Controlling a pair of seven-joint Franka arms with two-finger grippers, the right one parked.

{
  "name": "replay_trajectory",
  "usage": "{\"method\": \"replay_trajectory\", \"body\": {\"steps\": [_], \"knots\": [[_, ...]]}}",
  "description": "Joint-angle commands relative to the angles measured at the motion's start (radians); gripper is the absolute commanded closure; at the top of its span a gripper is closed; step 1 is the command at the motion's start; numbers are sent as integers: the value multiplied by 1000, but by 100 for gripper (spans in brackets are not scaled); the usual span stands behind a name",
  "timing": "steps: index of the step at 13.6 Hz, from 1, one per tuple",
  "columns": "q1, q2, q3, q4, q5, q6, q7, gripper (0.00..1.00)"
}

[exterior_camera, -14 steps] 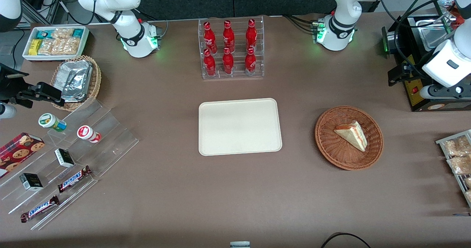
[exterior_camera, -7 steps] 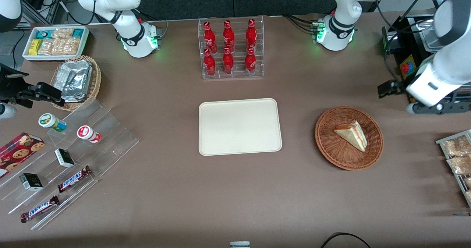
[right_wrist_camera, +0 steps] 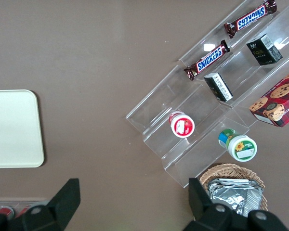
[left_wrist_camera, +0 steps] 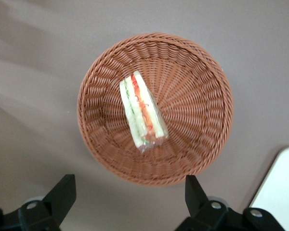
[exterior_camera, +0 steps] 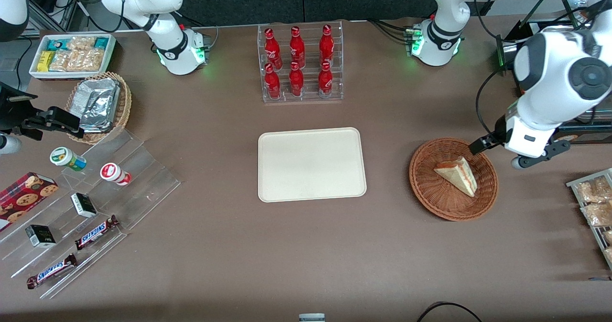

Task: Place sandwich from basket to tray
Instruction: 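Lower the open left gripper onto the wrapped sandwich and close it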

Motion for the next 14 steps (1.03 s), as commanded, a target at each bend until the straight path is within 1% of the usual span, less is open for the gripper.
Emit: {"method": "replay_trajectory", "body": {"steps": [1,4,5,7,12,14], "knots": [[-8,-29,4,-118,-4,147,-124,0],[-8,8,4,-150,-4,258,-277,0],[-10,25,4,-164,-4,294,-301,0],[-20,46,4,-212,-3,382,-309,0],[-17,97,5,-249,0,442,-313,0],[-17,141,5,-249,0,488,-315,0]]}}
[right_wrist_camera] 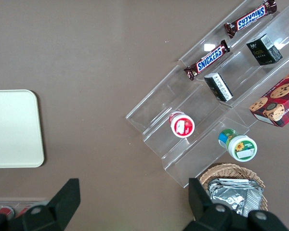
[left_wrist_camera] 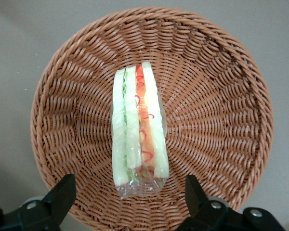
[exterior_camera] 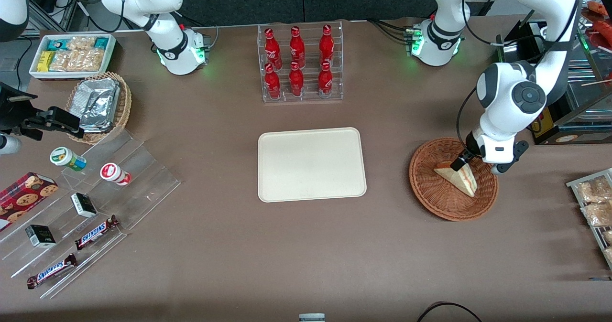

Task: Place sandwich from basket to tray
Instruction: 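Lower the open left gripper onto the wrapped sandwich and close it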

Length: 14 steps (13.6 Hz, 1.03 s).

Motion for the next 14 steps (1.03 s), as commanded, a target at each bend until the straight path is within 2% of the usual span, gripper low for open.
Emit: {"method": "replay_trajectory", "body": {"steps": [1,5,6,7,8,9,14], "knots": [[-7,52,5,-8,1,87,-30,0],[-7,82,6,-8,1,99,-48,0],[-7,86,10,-7,1,100,-50,14],[-7,91,10,-2,1,100,-59,41],[-7,91,10,2,1,100,-74,79],[-7,91,10,7,0,98,-82,100],[-9,67,10,48,4,45,-84,100]]}}
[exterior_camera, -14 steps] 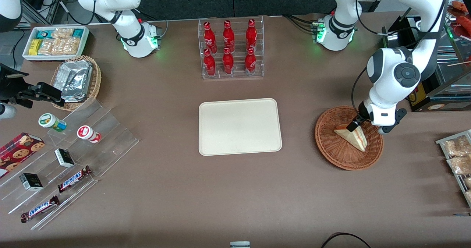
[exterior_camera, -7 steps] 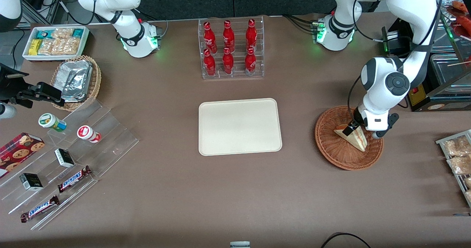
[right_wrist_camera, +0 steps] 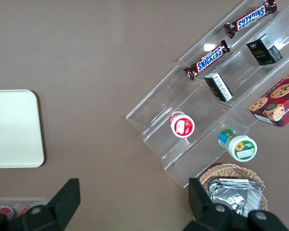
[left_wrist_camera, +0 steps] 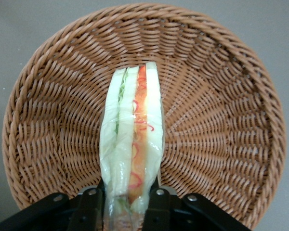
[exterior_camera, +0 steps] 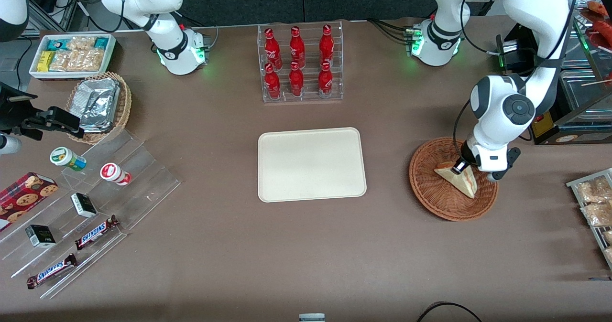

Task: Place sandwich from basket to tray
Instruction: 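Lift the sandwich out of the basket with the left gripper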

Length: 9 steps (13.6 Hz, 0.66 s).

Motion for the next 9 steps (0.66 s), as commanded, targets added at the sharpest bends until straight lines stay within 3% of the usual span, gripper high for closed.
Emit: {"method": "replay_trajectory", "body": {"steps": [1,4,9], "knots": [[-10,-40,4,43,13,-95,-14,100],[-21,-118,-4,185,55,-409,6,100],[-189,-123,-5,490,47,-802,-2,100]]}}
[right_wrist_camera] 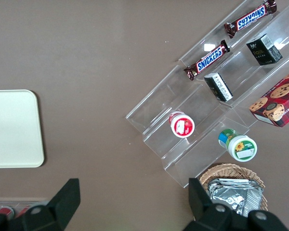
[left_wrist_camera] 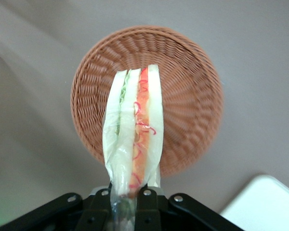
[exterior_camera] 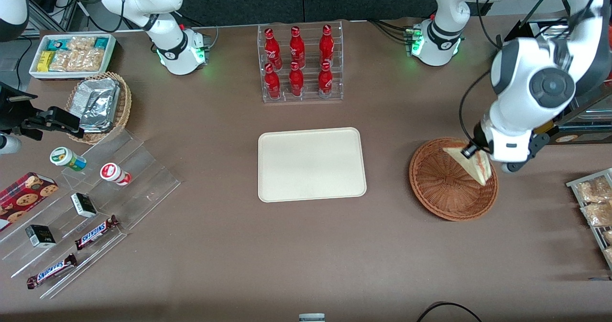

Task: Place sandwich from basket to tray
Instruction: 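Lift the sandwich out of the basket with the left gripper, then carry the sandwich over the cream tray and lower it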

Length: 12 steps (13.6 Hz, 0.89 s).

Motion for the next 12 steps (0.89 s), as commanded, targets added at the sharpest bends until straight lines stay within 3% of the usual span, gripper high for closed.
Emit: {"method": "replay_trajectory", "body": {"steps": [1,5,9,12], "knots": [[-116,29,7,143,5,-139,-14,100],[-270,42,7,211,-5,-167,-10,100],[-423,94,10,241,-97,-140,-14,100],[-485,215,-21,332,-114,-137,-21,100]]}}
